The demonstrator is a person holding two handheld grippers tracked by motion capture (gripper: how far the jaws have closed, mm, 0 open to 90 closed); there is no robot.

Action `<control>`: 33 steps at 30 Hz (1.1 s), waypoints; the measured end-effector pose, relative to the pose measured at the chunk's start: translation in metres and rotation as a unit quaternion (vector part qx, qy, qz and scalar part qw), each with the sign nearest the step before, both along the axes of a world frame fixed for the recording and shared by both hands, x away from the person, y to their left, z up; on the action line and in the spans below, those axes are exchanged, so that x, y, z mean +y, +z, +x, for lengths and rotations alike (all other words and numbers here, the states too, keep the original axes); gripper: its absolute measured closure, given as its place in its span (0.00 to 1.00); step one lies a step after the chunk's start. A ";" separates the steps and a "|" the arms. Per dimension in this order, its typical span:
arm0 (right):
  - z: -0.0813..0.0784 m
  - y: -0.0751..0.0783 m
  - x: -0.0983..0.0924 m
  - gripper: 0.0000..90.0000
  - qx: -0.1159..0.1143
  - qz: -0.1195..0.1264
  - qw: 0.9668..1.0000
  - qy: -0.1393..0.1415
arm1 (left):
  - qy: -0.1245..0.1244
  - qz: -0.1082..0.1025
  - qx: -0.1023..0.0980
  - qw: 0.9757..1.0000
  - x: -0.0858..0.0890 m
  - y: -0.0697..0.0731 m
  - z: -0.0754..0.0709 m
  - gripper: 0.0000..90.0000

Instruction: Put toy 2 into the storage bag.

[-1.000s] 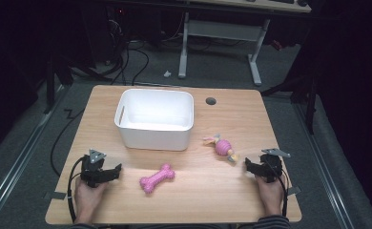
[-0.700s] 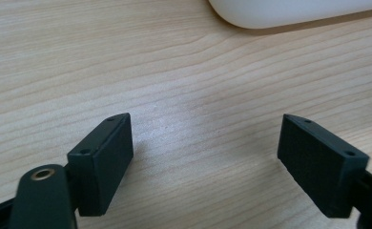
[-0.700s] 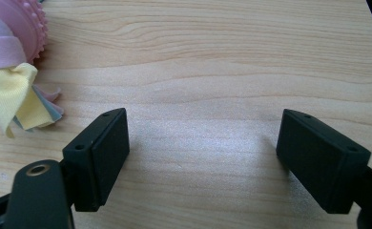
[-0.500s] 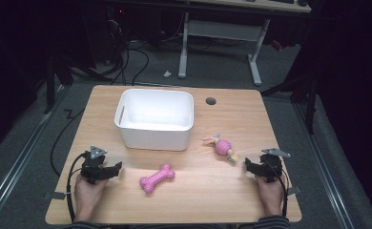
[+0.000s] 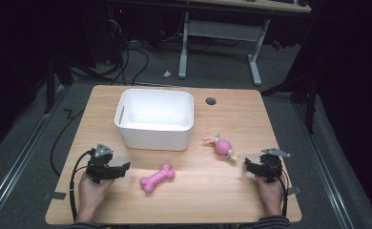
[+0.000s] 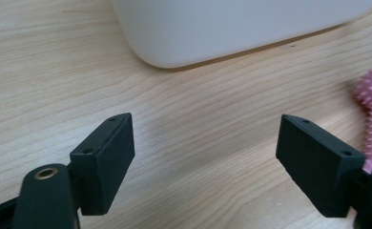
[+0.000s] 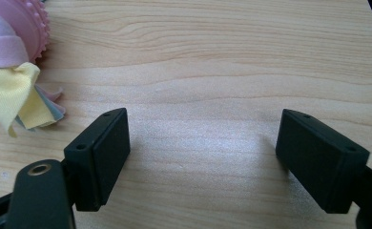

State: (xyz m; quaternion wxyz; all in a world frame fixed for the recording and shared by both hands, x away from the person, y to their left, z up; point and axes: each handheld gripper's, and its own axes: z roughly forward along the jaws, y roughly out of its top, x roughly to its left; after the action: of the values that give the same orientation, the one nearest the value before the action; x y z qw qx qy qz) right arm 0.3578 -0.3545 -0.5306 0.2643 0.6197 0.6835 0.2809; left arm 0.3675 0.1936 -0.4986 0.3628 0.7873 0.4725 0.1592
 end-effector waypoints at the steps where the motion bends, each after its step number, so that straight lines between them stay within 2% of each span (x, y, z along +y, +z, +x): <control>1: 0.000 0.000 0.000 0.21 0.000 0.000 1.000 0.000 | -0.003 0.001 -0.002 1.000 -0.001 0.002 -0.001 0.23; 4: 0.000 0.000 0.000 0.21 0.000 0.000 1.000 0.000 | -0.010 -0.003 -0.006 1.000 -0.005 0.007 -0.004 0.24; 7: 0.000 0.000 0.000 0.21 0.000 0.000 1.000 0.001 | -0.022 -0.007 -0.009 1.000 -0.009 0.011 -0.006 0.29; 19: 0.000 0.000 0.000 0.21 0.000 0.000 1.000 0.001 | -0.067 0.004 -0.008 0.998 -0.032 0.023 -0.012 0.33; 24: 0.000 0.000 0.000 0.21 0.000 0.000 1.000 0.001 | -0.084 0.013 -0.015 0.996 -0.044 0.027 -0.016 0.35; 33: 0.000 0.000 0.000 0.21 0.000 0.000 1.000 0.002 | -0.119 0.025 -0.003 0.993 -0.063 0.027 -0.017 0.39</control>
State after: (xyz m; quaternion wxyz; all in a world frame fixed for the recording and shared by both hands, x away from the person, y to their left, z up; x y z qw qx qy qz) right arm 0.3577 -0.3545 -0.5306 0.2637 0.6186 0.6843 0.2819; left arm 0.3505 0.1307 -0.4713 0.3608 0.8461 0.3704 0.1295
